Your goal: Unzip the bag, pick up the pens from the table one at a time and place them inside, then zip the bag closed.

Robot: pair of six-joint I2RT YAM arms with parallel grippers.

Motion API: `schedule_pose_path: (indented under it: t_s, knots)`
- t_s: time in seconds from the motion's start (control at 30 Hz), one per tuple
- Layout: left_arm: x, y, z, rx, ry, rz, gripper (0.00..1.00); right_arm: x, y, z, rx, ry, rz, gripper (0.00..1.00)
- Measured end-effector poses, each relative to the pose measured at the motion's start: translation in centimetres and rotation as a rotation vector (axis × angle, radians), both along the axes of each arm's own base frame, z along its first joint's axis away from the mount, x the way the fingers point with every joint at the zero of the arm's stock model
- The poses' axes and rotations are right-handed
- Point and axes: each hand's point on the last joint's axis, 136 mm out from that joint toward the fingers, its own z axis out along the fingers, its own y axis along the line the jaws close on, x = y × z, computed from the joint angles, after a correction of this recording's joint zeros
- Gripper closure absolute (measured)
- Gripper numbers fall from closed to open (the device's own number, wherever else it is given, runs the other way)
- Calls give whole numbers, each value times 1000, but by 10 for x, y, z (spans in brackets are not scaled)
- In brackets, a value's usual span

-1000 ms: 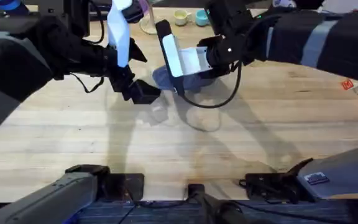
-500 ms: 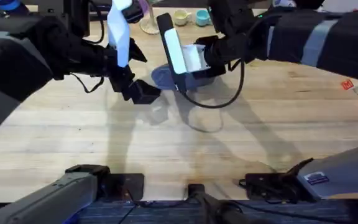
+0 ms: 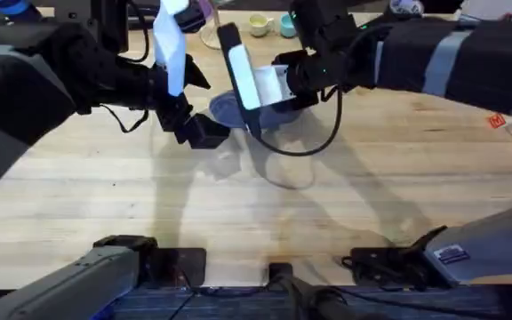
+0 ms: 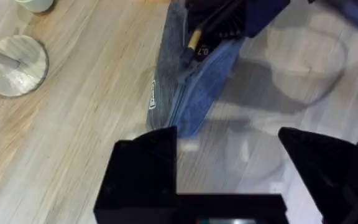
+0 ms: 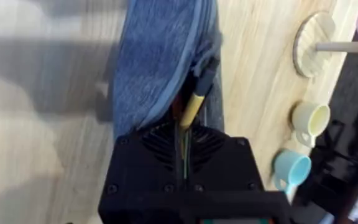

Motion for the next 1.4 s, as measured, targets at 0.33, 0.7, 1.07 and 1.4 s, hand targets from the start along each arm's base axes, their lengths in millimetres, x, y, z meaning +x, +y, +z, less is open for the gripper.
schedule_pose_path:
  t_s: [0.33, 0.7, 1.07, 1.4]
  knots:
    - [0, 0, 0, 0, 0, 0, 8, 12, -21, 19, -145, -143, 27, 971]
    - [0, 0, 0, 0, 0, 0, 8, -11, -43, 17, -248, -81, 56, 970]
    - [0, 0, 0, 0, 0, 0, 8, -6, -25, 10, -200, -88, 107, 970]
    - [0, 0, 0, 0, 0, 0, 8, 14, 24, -10, -101, -152, 111, 969]
